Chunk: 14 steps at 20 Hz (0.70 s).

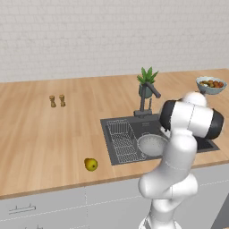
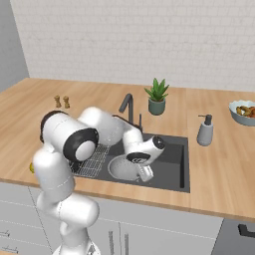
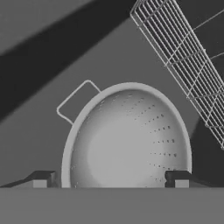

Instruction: Put the colander in the sink, put the pear in the colander, and turn on the sink faucet and pour water over the colander.

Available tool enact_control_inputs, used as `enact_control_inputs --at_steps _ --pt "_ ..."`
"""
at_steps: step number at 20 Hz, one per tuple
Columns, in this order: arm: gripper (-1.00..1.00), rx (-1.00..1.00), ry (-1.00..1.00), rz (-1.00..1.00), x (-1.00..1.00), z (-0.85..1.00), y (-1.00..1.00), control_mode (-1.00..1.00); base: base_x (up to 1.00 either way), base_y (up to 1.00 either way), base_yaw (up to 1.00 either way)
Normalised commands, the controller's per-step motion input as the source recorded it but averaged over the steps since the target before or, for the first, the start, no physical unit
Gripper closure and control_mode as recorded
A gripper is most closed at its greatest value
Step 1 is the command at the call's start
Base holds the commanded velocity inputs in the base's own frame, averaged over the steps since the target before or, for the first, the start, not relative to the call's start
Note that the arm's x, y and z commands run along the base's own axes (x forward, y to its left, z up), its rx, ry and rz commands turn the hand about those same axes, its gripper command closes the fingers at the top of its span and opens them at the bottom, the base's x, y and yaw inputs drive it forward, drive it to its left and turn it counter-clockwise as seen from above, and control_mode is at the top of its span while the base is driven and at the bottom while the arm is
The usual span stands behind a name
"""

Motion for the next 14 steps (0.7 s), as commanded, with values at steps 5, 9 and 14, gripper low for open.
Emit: enact_control_inputs --at_steps 5,9,14 --pt "-1.0 -0.04 0.0 0.03 -0.31 0.94 0.0 -1.0 0.0 0.0 0.0" --pt "-1.0 -0.02 -0.04 0.03 -0.42 1.0 -0.01 -1.0 0.0 0.0 0.0" --pt "-1.0 -0.01 -0.05 0.0 -0.6 0.93 0.0 -1.0 0.0 0.0 0.0"
